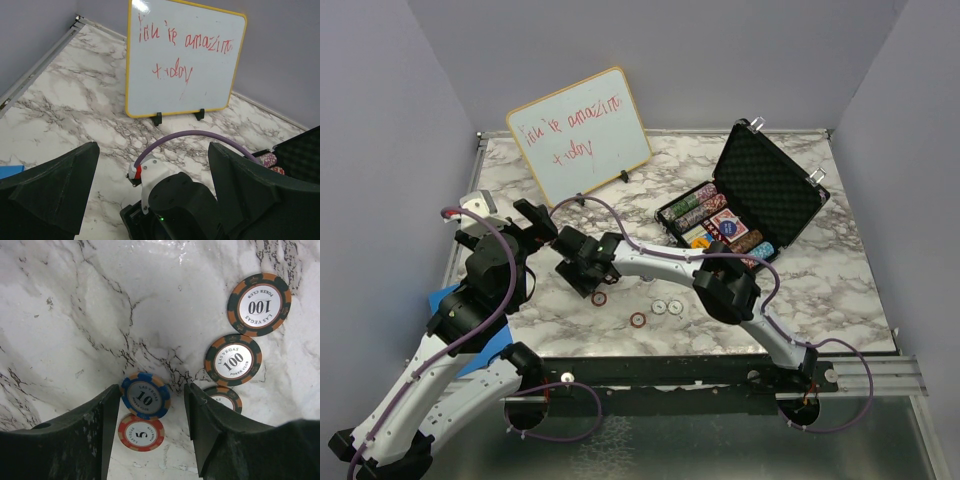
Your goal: Pack up texas hold em set
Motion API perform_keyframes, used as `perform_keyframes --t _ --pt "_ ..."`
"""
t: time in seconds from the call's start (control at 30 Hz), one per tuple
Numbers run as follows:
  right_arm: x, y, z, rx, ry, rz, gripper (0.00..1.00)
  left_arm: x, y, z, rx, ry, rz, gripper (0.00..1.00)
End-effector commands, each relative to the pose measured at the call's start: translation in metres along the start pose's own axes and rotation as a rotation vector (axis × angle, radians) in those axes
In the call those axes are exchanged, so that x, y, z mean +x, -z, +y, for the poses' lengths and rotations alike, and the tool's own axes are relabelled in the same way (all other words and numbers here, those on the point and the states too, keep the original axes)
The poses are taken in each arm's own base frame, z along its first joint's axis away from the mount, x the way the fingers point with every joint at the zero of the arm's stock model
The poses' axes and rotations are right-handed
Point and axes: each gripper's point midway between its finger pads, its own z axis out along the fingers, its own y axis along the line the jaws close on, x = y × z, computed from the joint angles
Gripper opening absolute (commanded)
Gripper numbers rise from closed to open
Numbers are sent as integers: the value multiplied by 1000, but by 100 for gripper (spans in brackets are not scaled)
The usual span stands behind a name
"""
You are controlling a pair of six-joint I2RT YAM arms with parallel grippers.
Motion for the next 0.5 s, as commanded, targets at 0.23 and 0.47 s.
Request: perform_keyframes --t 0.23,0.47 --pt "42 -1 17 -10 126 138 59 3 -1 5 -21 -7 0 99" --pt "45 -12 10 44 120 153 59 3 -1 5 -21 -7 -1 99"
